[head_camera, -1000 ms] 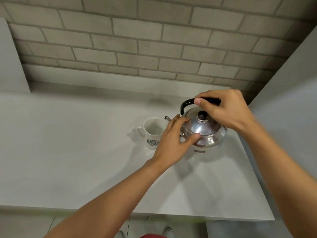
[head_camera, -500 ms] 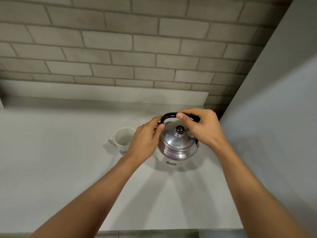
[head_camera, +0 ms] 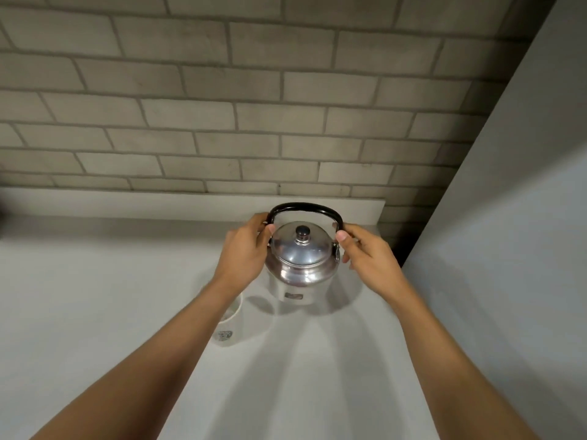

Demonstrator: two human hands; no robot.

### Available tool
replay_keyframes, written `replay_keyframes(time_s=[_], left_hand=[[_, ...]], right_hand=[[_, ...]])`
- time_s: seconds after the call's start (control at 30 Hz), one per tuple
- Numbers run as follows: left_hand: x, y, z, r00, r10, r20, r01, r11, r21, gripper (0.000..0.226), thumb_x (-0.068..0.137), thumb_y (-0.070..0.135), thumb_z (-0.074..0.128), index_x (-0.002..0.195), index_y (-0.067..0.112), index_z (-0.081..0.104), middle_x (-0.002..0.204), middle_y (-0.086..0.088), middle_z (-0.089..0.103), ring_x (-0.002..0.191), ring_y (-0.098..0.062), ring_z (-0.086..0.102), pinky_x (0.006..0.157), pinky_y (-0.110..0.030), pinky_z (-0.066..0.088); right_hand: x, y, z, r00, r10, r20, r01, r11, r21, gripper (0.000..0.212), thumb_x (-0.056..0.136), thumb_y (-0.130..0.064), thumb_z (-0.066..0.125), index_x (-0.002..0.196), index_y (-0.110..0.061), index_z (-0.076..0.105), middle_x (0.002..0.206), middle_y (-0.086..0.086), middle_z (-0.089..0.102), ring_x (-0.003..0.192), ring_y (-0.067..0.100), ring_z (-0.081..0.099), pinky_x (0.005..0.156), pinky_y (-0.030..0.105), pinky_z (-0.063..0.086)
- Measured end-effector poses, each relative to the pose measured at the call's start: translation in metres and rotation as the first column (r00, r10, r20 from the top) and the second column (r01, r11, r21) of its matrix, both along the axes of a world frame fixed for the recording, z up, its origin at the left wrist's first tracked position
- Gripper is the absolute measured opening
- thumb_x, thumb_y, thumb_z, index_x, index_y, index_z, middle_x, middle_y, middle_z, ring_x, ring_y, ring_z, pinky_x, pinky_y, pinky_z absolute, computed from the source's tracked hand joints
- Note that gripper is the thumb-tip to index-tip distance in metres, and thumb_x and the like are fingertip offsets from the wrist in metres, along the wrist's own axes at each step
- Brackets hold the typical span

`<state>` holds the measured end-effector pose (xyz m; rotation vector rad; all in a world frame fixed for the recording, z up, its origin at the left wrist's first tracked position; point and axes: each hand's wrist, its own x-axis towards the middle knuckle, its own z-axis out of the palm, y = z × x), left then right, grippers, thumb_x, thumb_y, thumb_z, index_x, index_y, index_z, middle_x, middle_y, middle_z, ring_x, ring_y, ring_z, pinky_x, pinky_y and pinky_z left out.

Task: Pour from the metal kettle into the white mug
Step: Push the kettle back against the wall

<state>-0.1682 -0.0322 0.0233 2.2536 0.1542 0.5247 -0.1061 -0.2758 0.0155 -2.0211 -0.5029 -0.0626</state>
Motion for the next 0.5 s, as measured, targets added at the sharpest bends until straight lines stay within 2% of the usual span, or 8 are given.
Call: replay_keyframes(time_s=[0.07, 0.2, 0.3, 0.33, 0.5], left_hand=[[0.02, 0.011, 0.002, 1.0, -0.004, -0.019, 0.004, 1.0, -0.009, 0.024, 0.109, 0.025, 0.051, 0.125, 0.016, 0.068, 0.093, 0.007, 0.071, 0.086, -0.019, 0.063, 0.072, -0.02, 0.036], [0.08, 0.037, -0.004, 0.997, -0.02, -0.072, 0.018, 0.999, -0.031, 0.021, 0.107, 0.02, 0.055, 0.121, 0.013, 0.07, 0.084, 0.002, 0.07, 0.082, -0.025, 0.065, 0.069, -0.023, 0.04], [0.089, 0.036, -0.015, 0.991, -0.043, -0.13, 0.029, 0.994, -0.11, 0.022, 0.107, 0.019, 0.055, 0.122, 0.011, 0.069, 0.092, -0.006, 0.074, 0.087, -0.034, 0.071, 0.081, -0.039, 0.058], [0.092, 0.037, -0.019, 0.986, -0.053, -0.158, 0.03, 0.989, -0.144, 0.022, 0.107, 0.019, 0.055, 0.122, 0.012, 0.069, 0.095, -0.008, 0.074, 0.088, -0.035, 0.072, 0.085, -0.045, 0.06], [0.133, 0.054, -0.039, 0.965, -0.086, -0.247, 0.029, 0.974, -0.225, 0.021, 0.106, 0.019, 0.056, 0.122, 0.013, 0.068, 0.1, -0.009, 0.071, 0.096, -0.039, 0.072, 0.09, -0.054, 0.06]], right_hand=[[0.016, 0.014, -0.002, 1.0, -0.022, -0.02, 0.021, 1.0, -0.011, 0.023, 0.106, -0.029, 0.057, 0.123, -0.019, 0.069, 0.09, -0.008, 0.073, 0.076, 0.009, 0.072, 0.071, 0.029, 0.059], [0.068, 0.047, -0.011, 0.994, -0.112, 0.007, 0.112, 0.994, -0.002, 0.021, 0.106, -0.024, 0.056, 0.119, -0.016, 0.071, 0.091, -0.005, 0.072, 0.073, 0.005, 0.071, 0.071, 0.022, 0.058], [0.083, 0.052, -0.022, 0.99, -0.138, -0.034, 0.136, 0.989, -0.052, 0.023, 0.106, -0.023, 0.054, 0.117, -0.011, 0.071, 0.098, 0.007, 0.073, 0.078, 0.023, 0.074, 0.081, 0.044, 0.06], [0.087, 0.053, -0.025, 0.989, -0.142, -0.038, 0.139, 0.987, -0.079, 0.024, 0.106, -0.024, 0.054, 0.117, -0.012, 0.071, 0.099, 0.008, 0.074, 0.079, 0.025, 0.074, 0.082, 0.045, 0.06], [0.124, 0.068, -0.047, 0.985, -0.161, -0.069, 0.152, 0.981, -0.122, 0.026, 0.106, -0.03, 0.053, 0.121, -0.019, 0.071, 0.101, 0.002, 0.074, 0.077, 0.01, 0.075, 0.084, 0.039, 0.06]])
